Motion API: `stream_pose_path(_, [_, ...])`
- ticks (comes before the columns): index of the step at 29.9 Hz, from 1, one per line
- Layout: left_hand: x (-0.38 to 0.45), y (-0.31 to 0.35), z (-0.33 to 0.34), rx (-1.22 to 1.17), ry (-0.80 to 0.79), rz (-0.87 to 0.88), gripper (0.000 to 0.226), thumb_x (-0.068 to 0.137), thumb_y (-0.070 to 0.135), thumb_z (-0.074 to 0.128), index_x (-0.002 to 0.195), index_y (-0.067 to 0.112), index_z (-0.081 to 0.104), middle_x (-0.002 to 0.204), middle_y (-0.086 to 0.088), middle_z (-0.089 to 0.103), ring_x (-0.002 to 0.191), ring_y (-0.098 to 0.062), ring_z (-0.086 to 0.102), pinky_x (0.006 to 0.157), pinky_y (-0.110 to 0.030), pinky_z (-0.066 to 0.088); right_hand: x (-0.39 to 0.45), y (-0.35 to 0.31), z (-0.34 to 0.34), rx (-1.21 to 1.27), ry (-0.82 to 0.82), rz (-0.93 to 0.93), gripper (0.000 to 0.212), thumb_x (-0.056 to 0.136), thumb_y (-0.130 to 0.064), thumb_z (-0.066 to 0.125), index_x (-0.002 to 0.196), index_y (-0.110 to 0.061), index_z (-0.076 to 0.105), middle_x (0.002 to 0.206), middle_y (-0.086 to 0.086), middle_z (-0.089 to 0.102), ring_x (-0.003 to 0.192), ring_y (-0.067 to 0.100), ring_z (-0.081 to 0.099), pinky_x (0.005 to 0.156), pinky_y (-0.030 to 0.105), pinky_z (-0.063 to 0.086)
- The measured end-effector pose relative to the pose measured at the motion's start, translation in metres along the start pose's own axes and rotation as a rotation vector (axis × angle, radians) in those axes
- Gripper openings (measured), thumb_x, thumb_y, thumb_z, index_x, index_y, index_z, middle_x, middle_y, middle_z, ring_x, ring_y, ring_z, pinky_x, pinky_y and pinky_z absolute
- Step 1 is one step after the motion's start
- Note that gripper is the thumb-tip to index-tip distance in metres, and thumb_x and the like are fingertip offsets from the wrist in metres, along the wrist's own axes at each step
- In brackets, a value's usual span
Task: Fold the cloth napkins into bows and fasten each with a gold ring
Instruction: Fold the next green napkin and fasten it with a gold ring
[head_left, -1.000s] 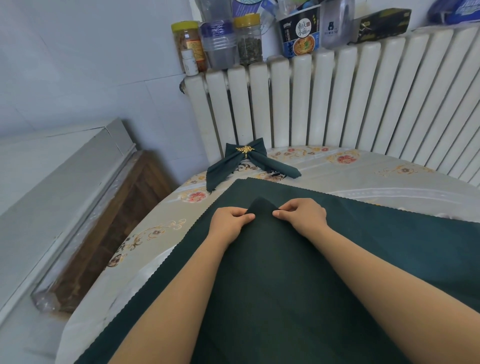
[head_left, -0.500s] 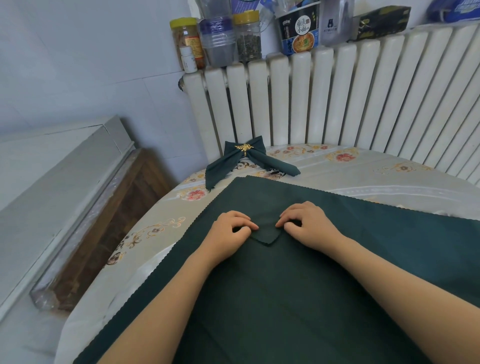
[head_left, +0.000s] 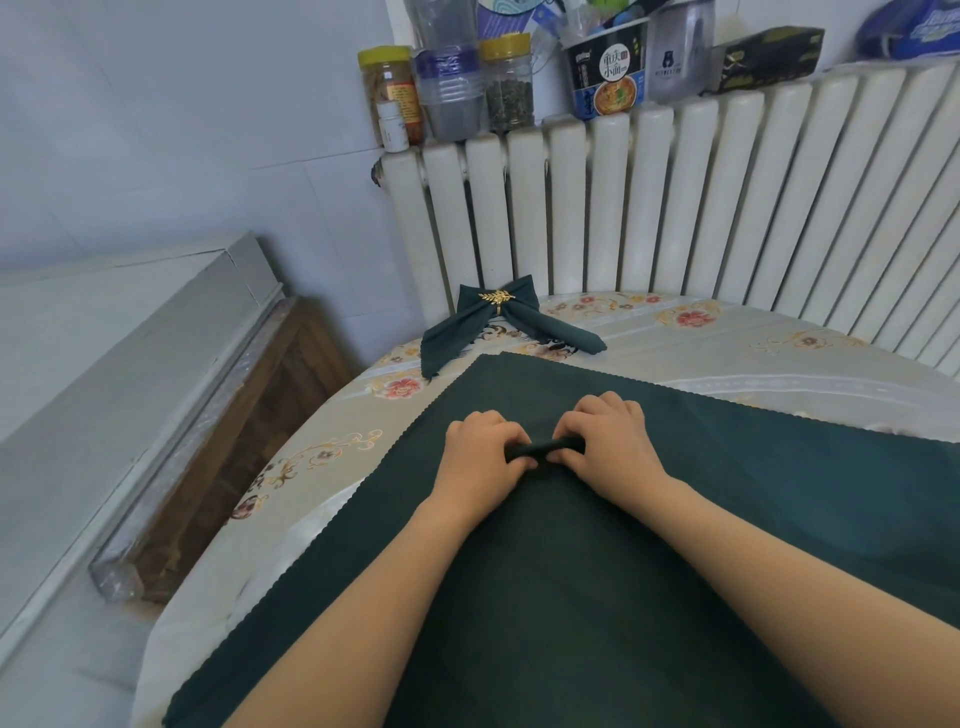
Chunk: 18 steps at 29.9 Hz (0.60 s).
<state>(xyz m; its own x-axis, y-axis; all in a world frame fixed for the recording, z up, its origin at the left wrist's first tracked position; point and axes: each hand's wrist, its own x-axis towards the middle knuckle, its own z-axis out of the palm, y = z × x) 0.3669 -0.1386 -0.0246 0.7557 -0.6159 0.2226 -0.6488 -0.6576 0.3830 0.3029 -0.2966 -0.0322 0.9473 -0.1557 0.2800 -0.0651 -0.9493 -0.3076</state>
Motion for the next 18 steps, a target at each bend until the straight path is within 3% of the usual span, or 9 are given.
stream_pose_path(3, [-0.013,-0.003,0.002,0.032,0.079,0.129,0.01,0.079,0.018,0.072,0.088,0.019,0.072,0.093,0.003,0.061,0.095,-0.018,0.051,0.077,-0.026,0.022,-0.011,0.003,0.0,-0.032,0.072,-0.149,0.014,0.078,-0.032,0.072,0.086,-0.022,0.069,0.092,-0.006,0.063,0.099,0.021,0.049,0.081,0.027,0.019])
stream_pose_path(6, [-0.023,-0.005,-0.001,0.028,0.058,0.192,0.015,0.079,0.013,0.068,0.09,0.021,0.072,0.095,0.005,0.061,0.096,-0.016,0.051,0.08,-0.025,0.023,-0.021,0.007,-0.005,-0.013,0.047,-0.234,0.013,0.07,-0.029,0.079,0.076,-0.023,0.069,0.079,-0.009,0.066,0.087,0.022,0.056,0.078,0.028,0.025])
stream_pose_path(9, [-0.033,-0.007,-0.005,0.016,-0.083,0.204,0.023,0.081,0.017,0.061,0.1,0.025,0.07,0.103,0.008,0.06,0.1,-0.01,0.048,0.088,-0.023,0.027,-0.029,0.01,-0.015,-0.016,-0.072,-0.259,0.014,0.079,-0.038,0.07,0.09,-0.029,0.072,0.093,-0.012,0.066,0.097,0.016,0.052,0.083,0.026,0.027])
stream_pose_path(11, [-0.04,-0.007,-0.007,-0.062,-0.147,0.184,0.02,0.082,0.023,0.061,0.1,0.026,0.07,0.102,0.011,0.059,0.099,-0.007,0.049,0.091,-0.022,0.034,-0.035,0.012,-0.018,0.007,-0.134,-0.254,0.022,0.086,-0.049,0.059,0.097,-0.033,0.07,0.101,-0.016,0.063,0.1,0.009,0.049,0.086,0.023,0.026])
stream_pose_path(14, [-0.043,-0.005,-0.01,-0.189,-0.162,0.059,0.01,0.086,0.027,0.062,0.087,0.022,0.071,0.096,0.011,0.06,0.092,-0.004,0.053,0.084,-0.02,0.042,-0.036,0.011,-0.019,0.072,-0.14,-0.167,0.032,0.091,-0.052,0.049,0.09,-0.029,0.071,0.1,-0.016,0.064,0.096,0.007,0.05,0.082,0.022,0.025])
stream_pose_path(18, [-0.038,-0.001,-0.009,-0.229,-0.155,-0.075,0.011,0.081,0.031,0.072,0.074,0.023,0.07,0.096,0.011,0.059,0.092,-0.003,0.051,0.082,-0.017,0.039,-0.029,0.007,-0.017,0.076,-0.159,-0.026,0.013,0.084,-0.048,0.062,0.081,-0.035,0.063,0.106,-0.013,0.056,0.104,0.009,0.042,0.094,0.026,0.026])
